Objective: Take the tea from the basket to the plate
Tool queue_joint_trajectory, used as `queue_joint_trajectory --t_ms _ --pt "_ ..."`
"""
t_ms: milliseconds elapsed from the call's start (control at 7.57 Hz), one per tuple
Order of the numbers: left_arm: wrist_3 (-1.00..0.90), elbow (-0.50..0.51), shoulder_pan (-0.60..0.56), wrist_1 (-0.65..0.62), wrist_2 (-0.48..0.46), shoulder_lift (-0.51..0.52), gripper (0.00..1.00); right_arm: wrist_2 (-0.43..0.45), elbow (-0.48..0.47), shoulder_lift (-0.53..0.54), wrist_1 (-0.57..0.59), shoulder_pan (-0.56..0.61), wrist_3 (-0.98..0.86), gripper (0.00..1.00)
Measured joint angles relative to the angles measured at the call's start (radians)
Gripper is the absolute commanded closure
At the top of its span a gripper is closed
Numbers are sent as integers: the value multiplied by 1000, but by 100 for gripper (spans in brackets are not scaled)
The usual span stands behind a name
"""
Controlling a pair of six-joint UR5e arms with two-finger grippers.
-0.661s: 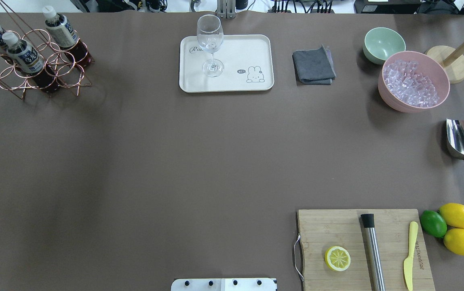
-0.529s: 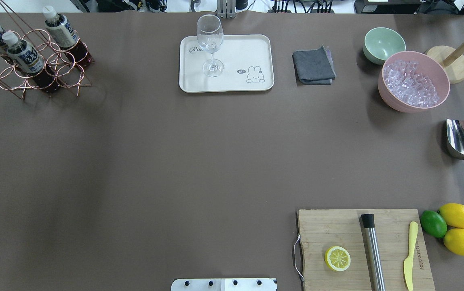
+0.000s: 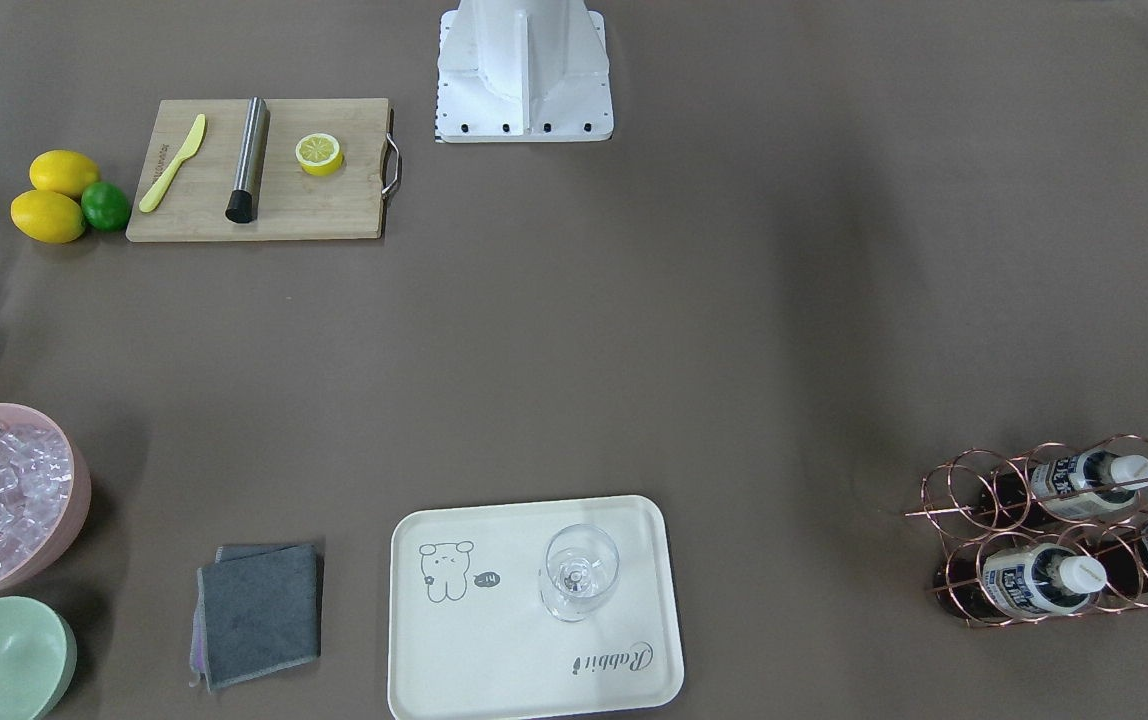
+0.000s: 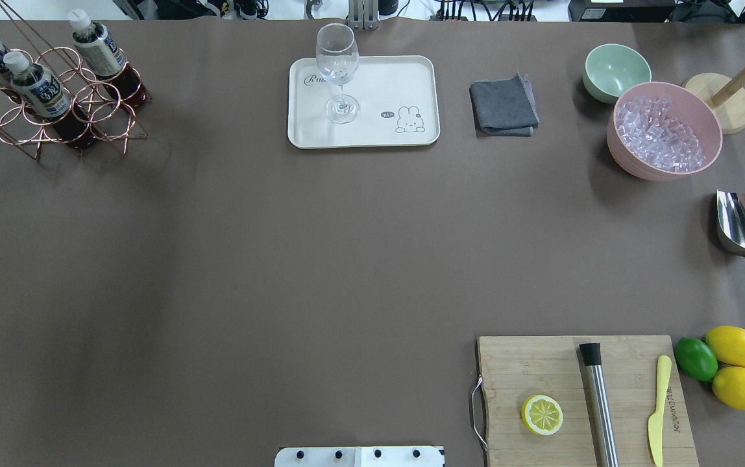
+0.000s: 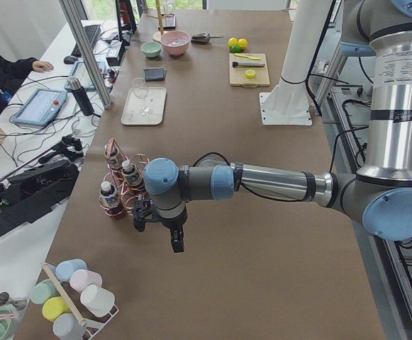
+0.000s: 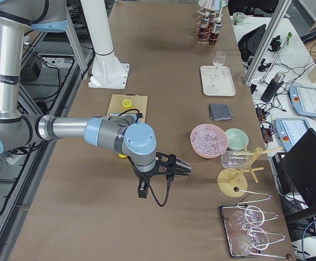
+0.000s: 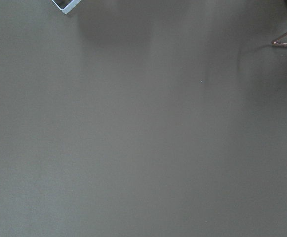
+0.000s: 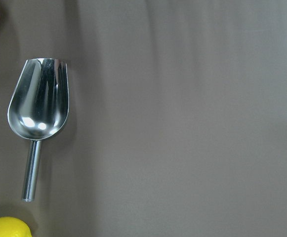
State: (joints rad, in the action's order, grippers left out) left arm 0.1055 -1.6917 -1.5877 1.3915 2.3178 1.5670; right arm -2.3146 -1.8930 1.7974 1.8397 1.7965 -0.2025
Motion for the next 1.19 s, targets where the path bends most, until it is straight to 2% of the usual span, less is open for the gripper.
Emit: queue_joint_trajectory --t_ms 793,1189 --pt "0 4 0 0 -1 -1 1 11 0 3 0 -4 1 0" --pt "-1 6 0 0 -1 -1 1 42 19 -3 -1 -46 2 0"
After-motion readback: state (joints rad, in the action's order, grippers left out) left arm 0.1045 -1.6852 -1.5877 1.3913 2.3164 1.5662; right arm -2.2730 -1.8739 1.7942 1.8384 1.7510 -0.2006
